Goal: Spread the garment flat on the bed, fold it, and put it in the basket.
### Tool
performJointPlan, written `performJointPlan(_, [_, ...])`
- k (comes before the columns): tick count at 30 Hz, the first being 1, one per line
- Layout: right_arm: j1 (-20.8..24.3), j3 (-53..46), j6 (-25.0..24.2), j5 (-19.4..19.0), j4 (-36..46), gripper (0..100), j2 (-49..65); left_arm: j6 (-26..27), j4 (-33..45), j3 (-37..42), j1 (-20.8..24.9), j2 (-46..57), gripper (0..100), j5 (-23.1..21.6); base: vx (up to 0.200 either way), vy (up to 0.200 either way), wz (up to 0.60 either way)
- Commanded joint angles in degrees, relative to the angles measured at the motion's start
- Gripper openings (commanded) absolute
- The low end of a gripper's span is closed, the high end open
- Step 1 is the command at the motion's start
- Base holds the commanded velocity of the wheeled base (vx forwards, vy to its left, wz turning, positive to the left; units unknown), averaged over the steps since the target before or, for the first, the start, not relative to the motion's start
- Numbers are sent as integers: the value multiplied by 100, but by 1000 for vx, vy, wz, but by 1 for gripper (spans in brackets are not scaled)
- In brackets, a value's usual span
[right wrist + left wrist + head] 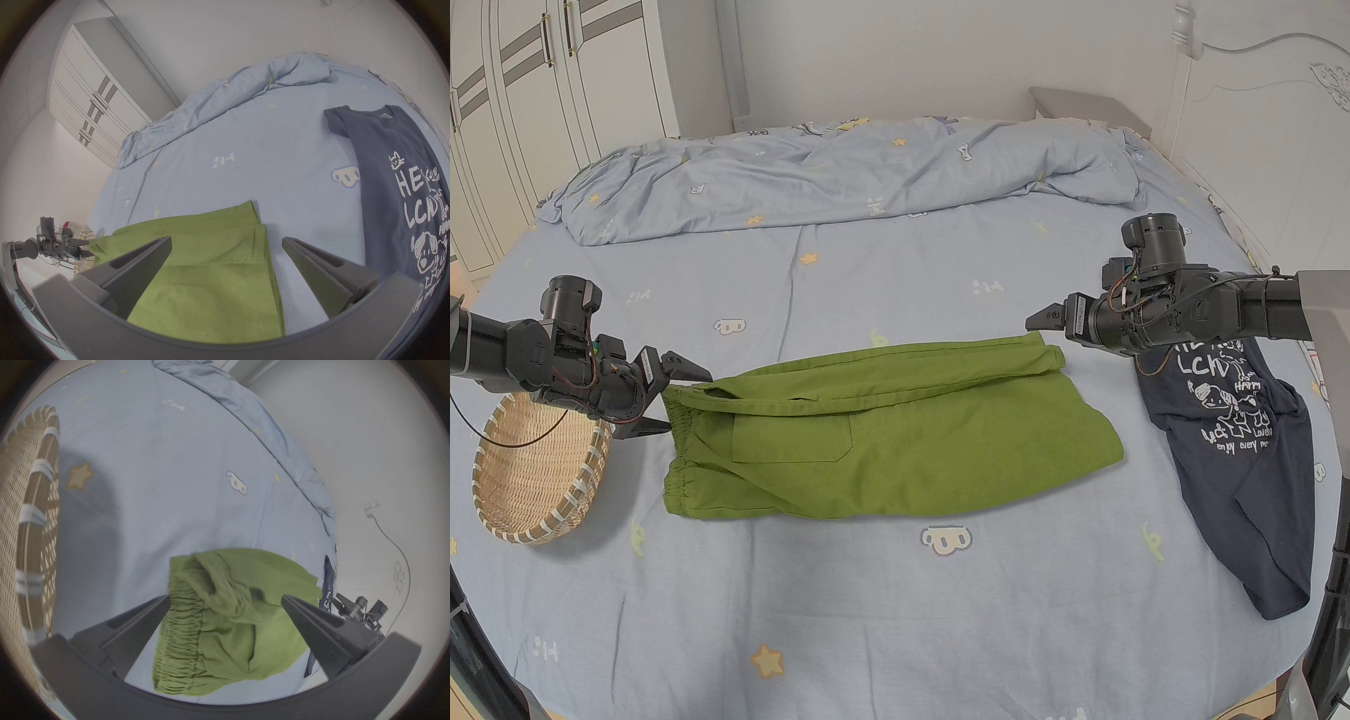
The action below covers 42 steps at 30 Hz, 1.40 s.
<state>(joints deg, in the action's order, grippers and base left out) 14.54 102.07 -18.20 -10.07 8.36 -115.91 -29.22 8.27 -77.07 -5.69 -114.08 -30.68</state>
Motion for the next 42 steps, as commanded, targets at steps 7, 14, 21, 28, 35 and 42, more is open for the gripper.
performJointPlan(7, [-4,-170,-17,5,-1,100,95,-93,-18,166,358,316,100,-8,0,0,0])
performJointPlan(14, [-13,-205,-17,14,-1,100,183,-541,-290,-230,517,52,100,-25,0,0,0])
performJointPlan(21, [-31,-363,-61,14,-10,100,341,-1270,-941,-1188,569,-993,100,440,0,0,0])
performJointPlan(28, [-92,-434,-61,5,-80,100,429,-1516,-923,-2014,473,-1626,100,792,0,0,0])
performJointPlan(35, [-101,-574,-78,-4,-80,100,508,-1508,-888,-1926,552,-1433,100,783,0,0,0])
performJointPlan(42, [-171,-908,-360,-48,-80,100,859,-1490,-906,-994,587,-150,100,713,0,0,0])
